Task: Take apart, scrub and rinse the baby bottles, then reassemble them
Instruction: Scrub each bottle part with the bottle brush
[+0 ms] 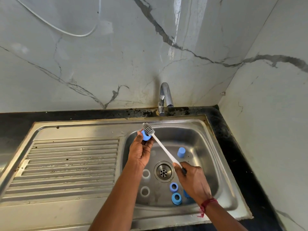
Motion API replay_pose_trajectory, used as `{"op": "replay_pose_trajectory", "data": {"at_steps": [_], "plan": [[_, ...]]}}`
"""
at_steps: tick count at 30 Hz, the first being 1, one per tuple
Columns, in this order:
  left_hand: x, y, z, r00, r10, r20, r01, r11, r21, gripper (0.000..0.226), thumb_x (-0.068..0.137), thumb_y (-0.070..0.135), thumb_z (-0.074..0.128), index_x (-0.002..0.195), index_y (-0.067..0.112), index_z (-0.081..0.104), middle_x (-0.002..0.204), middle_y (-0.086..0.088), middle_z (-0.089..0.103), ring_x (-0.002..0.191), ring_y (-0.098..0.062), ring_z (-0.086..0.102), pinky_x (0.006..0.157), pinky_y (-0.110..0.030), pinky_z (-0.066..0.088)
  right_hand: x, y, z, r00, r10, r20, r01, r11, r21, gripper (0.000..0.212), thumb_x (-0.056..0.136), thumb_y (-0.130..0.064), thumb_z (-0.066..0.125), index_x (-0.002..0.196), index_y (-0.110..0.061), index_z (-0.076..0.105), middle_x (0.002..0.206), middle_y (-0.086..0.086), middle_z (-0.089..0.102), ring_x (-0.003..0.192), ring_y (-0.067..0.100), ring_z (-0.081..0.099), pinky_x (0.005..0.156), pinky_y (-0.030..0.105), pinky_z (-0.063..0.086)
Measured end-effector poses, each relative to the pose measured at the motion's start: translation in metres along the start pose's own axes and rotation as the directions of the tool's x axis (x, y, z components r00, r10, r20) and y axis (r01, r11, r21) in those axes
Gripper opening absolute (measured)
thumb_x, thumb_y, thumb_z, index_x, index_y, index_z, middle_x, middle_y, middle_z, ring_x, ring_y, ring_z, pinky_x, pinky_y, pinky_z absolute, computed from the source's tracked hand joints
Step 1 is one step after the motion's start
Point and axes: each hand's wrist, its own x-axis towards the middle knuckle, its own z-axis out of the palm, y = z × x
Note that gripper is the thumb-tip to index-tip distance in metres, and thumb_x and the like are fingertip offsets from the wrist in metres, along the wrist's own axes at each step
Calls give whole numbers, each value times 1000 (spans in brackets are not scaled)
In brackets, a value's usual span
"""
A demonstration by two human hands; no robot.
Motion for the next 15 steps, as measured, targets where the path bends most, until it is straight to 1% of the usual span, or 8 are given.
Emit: {"op": "replay_pose_trajectory", "data": {"at_steps": [2, 3, 5, 7, 10, 11, 13, 15], "plan": [[2, 3, -4, 1000, 23, -10, -23, 999, -24, 35, 85, 13, 63, 116, -4, 59, 110, -22, 67, 100, -34, 66, 73, -40, 62, -4, 2, 2, 999, 32, 31, -32, 999, 29, 48, 90, -65, 40, 58, -31, 34, 42, -7, 31, 40, 14, 32, 42, 28, 36], [3, 5, -6, 999, 30, -12, -30, 999, -28, 30, 89, 11, 60, 115, -4, 59, 110, -22, 67, 99, -33, 67, 73, -41, 62, -7, 2, 3, 998, 48, 44, -50, 998, 47, 47, 91, -63, 43, 57, -31, 34, 41, -7, 31, 40, 14, 32, 42, 27, 35], [4, 5, -9, 999, 38, -5, -39, 999, -22, 17, 98, 9, 52, 108, -3, 61, 103, -20, 70, 91, -30, 72, 80, -44, 60, -12, 0, 2, 994, 82, 70, -88, 993, 84, 46, 93, -54, 52, 56, -30, 37, 40, -9, 36, 40, 11, 36, 43, 21, 32], [2, 3, -14, 999, 40, -17, -40, 999, -25, 18, 101, 9, 50, 102, -3, 63, 96, -19, 73, 83, -27, 75, 85, -46, 56, -16, -3, 0, 989, 101, 111, -115, 985, 127, 45, 96, -42, 56, 56, -28, 39, 41, -15, 45, 39, 8, 40, 43, 16, 31], [1, -2, -21, 997, 40, -67, -42, 998, -38, 21, 100, 14, 52, 110, -3, 60, 88, -18, 75, 83, -26, 75, 93, -46, 56, -23, -5, -3, 977, 124, 171, -153, 974, 166, 46, 97, -36, 57, 56, -27, 39, 43, -24, 48, 39, 6, 42, 43, 14, 32], [2, -4, -24, 996, 36, -87, -40, 998, -44, 27, 100, 16, 52, 115, -5, 58, 89, -19, 75, 86, -27, 73, 91, -44, 56, -26, -4, -4, 975, 130, 181, -160, 974, 163, 45, 97, -36, 57, 56, -29, 39, 44, -25, 48, 39, 5, 44, 43, 14, 31], [2, -11, -26, 994, 22, -103, -27, 999, -42, 33, 101, 20, 51, 118, -8, 56, 90, -22, 73, 88, -29, 72, 79, -40, 61, -34, -2, -8, 968, 136, 210, -171, 972, 162, 42, 98, -34, 57, 58, -30, 42, 44, -29, 49, 40, 1, 48, 43, 13, 34], [-1, -20, -23, 995, 10, -99, -12, 1000, -22, 30, 102, 22, 50, 112, -5, 57, 85, -20, 74, 79, -27, 74, 69, -36, 63, -39, 3, -11, 961, 143, 238, -184, 970, 159, 35, 98, -34, 56, 65, -25, 51, 45, -30, 51, 42, -3, 52, 44, 12, 36]]}}
